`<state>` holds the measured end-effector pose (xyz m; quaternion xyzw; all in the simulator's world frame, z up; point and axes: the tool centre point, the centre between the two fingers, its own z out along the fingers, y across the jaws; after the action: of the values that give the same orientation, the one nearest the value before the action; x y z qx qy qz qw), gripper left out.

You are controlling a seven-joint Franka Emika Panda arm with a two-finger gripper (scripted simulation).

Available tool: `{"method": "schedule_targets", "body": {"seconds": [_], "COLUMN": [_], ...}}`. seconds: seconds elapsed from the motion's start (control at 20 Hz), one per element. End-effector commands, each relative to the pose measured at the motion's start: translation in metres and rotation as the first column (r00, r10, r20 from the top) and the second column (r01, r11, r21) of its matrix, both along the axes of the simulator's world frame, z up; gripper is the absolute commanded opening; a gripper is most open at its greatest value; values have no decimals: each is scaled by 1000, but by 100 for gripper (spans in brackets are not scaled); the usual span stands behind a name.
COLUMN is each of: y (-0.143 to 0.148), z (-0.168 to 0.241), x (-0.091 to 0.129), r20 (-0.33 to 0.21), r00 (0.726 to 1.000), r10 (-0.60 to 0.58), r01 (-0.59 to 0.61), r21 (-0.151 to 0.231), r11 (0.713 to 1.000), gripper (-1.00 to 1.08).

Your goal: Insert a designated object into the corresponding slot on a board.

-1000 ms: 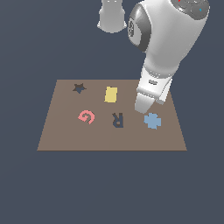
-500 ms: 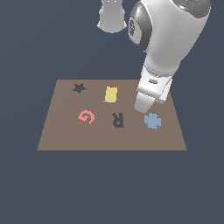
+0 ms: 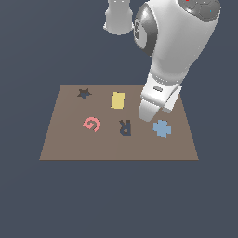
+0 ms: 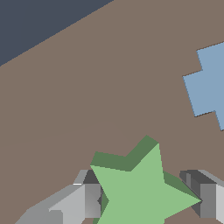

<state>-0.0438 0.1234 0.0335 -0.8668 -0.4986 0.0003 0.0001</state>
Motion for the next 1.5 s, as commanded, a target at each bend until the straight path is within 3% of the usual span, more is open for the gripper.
{"method": "schedule_targets", "body": {"seconds": [0.0,0.2,0.35,0.5,0.65,0.8,1.0,1.15,1.45], "y": [-7,-24,-41,-64,-90,-116,-151,-177,-223], "z": [0,1,1,2,3,3,4,5,6], "x": [6,17,26,34,40,41,36,28,0], "r20": [0,1,1,1,1,1,1,1,0], "r00": [999,986,961,915,843,752,605,476,192], "r10": [-50,-167,-277,-404,-538,-659,-797,-879,-981], "r01": [50,167,277,404,538,659,797,879,981], "r21": [0,0,0,0,0,0,0,0,0], "r11": [999,986,961,915,843,752,605,476,192], "gripper": [-100,-100,-100,-100,-100,-100,-100,-100,-100]}}
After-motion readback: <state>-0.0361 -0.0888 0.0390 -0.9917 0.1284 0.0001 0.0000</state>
